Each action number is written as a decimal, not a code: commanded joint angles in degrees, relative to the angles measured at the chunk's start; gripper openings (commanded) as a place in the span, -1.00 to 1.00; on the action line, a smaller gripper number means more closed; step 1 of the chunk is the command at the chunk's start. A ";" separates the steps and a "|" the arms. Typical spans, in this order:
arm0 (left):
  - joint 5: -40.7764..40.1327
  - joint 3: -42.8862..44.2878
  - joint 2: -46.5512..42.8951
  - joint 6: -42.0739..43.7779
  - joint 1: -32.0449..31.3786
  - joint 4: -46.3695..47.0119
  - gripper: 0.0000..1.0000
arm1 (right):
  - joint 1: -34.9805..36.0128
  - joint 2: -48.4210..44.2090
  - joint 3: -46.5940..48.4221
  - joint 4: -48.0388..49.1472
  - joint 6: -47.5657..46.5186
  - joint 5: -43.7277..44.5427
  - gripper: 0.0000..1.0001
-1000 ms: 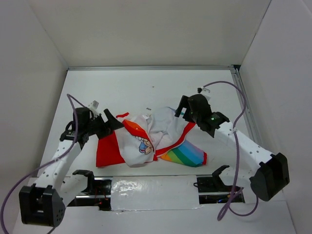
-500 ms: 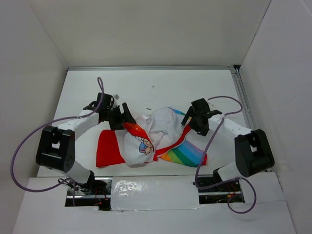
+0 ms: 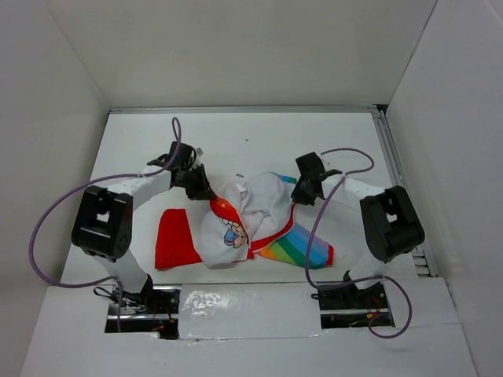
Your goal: Zip up the jacket
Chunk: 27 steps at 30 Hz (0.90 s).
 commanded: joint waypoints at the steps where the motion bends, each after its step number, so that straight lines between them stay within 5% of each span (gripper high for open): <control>1: -3.73 7.20 -5.01 1.68 -1.14 -2.44 -1.00 | 1.39 -3.65 5.59 0.38 -1.17 5.91 -1.00; 6: -7.95 13.11 -14.33 5.01 -3.60 -6.13 -1.00 | 7.71 -17.09 10.34 -5.16 -2.75 27.58 -1.00; 11: -8.05 15.84 -28.66 8.26 -4.66 -6.14 -1.00 | 14.83 -36.40 11.66 -7.01 -6.60 38.35 -1.00; 19: 5.48 18.91 -51.86 16.52 -4.75 -0.17 -1.00 | 22.31 -54.98 23.68 -4.64 -23.84 29.08 -1.00; 23: 7.15 22.42 -58.02 16.18 -4.75 0.46 -1.00 | 23.55 -56.58 32.22 -6.83 -29.29 17.12 -1.00; 27: 10.67 25.85 -59.18 16.35 -4.83 0.19 -1.00 | 23.46 -53.52 40.21 -8.94 -29.74 15.33 -1.00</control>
